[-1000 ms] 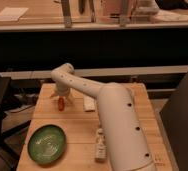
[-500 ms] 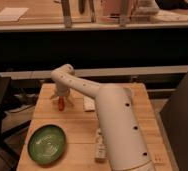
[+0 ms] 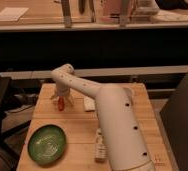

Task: Place the pepper in the ceramic cup

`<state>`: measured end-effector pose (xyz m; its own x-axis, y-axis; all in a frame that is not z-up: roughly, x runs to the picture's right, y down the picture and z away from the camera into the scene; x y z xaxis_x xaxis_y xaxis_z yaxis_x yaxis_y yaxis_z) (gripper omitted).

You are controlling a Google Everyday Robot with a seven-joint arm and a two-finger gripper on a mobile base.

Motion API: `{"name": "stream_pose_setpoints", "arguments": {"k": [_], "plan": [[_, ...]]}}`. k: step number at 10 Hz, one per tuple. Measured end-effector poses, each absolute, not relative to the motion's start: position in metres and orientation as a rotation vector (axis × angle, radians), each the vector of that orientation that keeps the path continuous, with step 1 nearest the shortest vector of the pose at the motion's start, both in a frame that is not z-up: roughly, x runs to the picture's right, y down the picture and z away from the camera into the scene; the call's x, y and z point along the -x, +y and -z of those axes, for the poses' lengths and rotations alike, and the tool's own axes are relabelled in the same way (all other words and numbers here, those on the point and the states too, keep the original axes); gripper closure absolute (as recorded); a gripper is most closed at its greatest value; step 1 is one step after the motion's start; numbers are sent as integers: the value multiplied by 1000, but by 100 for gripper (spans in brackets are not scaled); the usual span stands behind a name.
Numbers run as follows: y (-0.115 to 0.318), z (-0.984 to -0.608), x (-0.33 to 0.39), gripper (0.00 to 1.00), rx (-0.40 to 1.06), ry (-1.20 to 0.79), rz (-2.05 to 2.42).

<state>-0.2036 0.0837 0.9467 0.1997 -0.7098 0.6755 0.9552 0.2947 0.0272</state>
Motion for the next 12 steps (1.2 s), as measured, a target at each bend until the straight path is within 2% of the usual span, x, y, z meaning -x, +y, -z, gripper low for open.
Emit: {"name": "stream_pose_setpoints", "arguments": {"k": [2,3,6,7,9,12], "plan": [[84,-946,203,21,454,-657,1217],[85,-946,203,24,457,-658,1216],[83,-942,201,51,462,-659,1210],[84,-941,200,54,465,-661,1209],[84,-941,199,50,470,-662,1206],[72,-932,187,73,463,-641,1191]]}}
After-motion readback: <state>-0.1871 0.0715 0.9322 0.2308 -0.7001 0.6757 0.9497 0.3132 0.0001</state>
